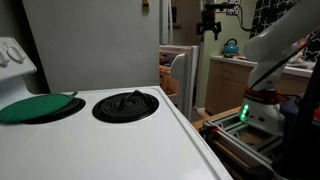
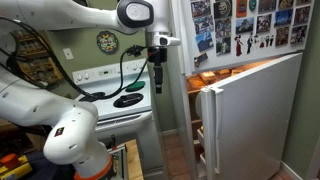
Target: Close the fridge door
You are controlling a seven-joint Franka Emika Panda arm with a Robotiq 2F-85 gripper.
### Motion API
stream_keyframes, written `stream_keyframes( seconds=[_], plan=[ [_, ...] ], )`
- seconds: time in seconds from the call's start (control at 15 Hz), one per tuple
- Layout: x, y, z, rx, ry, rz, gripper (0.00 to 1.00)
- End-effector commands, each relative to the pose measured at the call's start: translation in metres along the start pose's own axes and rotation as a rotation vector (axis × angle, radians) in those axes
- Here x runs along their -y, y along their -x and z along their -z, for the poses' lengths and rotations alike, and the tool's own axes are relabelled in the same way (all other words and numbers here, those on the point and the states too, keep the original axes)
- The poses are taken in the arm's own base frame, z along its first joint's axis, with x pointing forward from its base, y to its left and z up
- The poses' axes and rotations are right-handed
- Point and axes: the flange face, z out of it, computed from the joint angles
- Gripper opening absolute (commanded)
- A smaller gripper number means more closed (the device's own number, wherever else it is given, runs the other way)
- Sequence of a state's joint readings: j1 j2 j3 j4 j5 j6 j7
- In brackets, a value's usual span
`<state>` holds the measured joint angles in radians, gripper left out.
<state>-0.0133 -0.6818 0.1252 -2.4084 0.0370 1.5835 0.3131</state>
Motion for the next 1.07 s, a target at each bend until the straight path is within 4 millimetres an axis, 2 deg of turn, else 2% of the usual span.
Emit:
stream_keyframes(
  seconds=[0.0,0.2,0.4,0.73,1.0],
  plan=[
    [0.000,0.000,0.001,0.001,0.000,0.000,1.00],
    [0.000,0.000,0.001,0.001,0.000,0.000,1.00],
    [-0.014,-0.020,0.011,0.024,-0.084,-0.151,1.00],
    [-0.068,-0.060,0.053,-0.005,-0.220,-0.366,1.00],
    [-0.110,-0.099,0.075,-0.053,-0.342,-0.546,1.00]
  ],
)
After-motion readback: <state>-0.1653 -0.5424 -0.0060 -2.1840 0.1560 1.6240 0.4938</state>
